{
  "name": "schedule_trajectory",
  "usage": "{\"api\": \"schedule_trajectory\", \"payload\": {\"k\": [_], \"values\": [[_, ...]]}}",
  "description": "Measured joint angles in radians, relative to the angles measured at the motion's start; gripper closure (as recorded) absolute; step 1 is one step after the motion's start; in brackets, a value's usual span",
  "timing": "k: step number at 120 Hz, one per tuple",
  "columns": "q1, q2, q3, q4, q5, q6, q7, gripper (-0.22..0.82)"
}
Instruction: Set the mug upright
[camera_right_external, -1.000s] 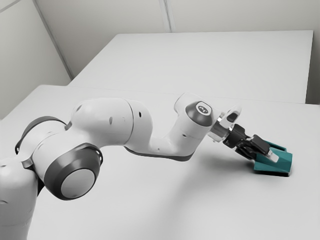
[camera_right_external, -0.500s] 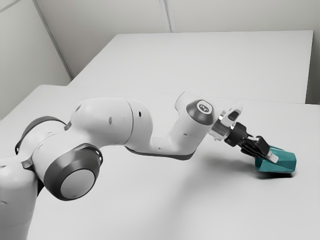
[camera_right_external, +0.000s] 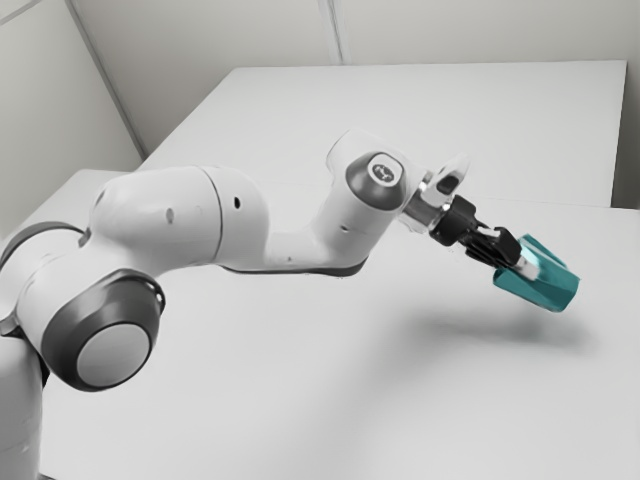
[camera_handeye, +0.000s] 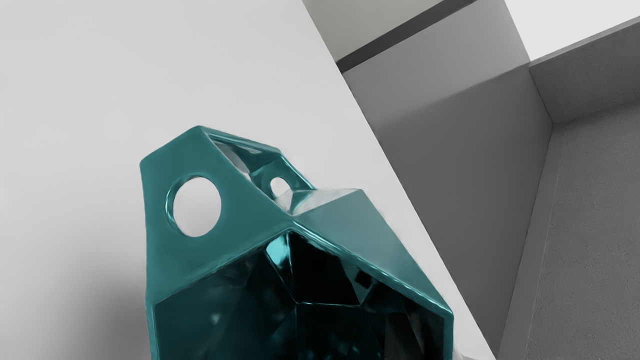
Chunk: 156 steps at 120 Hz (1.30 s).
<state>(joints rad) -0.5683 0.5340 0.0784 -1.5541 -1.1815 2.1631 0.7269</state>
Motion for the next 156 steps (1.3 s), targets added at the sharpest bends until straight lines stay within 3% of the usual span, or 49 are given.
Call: {"api": "schedule_trajectory", "payload": {"k": [48,89,156], "values": [[0.125,-0.189,-0.002,-0.075,0.489,-0.119,-0.126,0.79],[0.208,-0.361,-0.013,-0.238,0.833,-0.204,-0.266,0.79],[0.283,-0.511,-0.026,-0.444,1.257,-0.248,-0.483,0.78]]}}
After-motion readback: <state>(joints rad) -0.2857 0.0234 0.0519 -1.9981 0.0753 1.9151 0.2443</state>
